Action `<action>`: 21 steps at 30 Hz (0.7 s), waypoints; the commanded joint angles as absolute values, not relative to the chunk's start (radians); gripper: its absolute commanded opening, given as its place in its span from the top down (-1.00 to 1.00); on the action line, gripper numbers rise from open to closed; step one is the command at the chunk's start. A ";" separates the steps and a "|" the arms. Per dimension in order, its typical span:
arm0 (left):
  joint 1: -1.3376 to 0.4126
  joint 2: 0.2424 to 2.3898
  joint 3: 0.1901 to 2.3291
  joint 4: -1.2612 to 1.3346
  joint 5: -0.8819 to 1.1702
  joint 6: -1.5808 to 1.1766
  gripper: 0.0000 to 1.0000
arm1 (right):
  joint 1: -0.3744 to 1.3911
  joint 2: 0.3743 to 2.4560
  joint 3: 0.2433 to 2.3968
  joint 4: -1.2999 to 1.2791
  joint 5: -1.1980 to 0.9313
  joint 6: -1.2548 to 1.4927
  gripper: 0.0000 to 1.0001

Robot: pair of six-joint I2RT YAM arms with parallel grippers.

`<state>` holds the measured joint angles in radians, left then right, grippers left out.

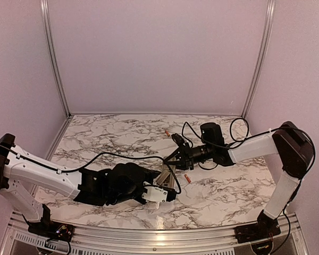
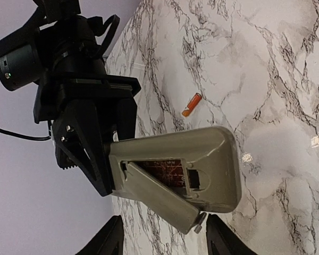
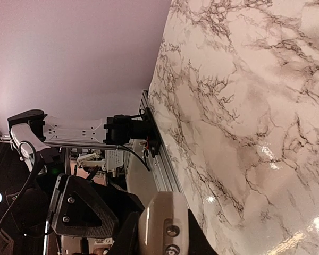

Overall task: Load the batteries into the remote control
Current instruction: Remove the battery cover from the remote control.

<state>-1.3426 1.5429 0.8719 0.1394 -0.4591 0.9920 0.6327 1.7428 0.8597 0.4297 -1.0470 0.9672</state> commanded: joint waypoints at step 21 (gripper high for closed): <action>-1.107 1.506 0.985 0.085 -0.400 0.514 -0.54 | 0.407 1.662 0.837 0.408 -1.047 0.809 1.00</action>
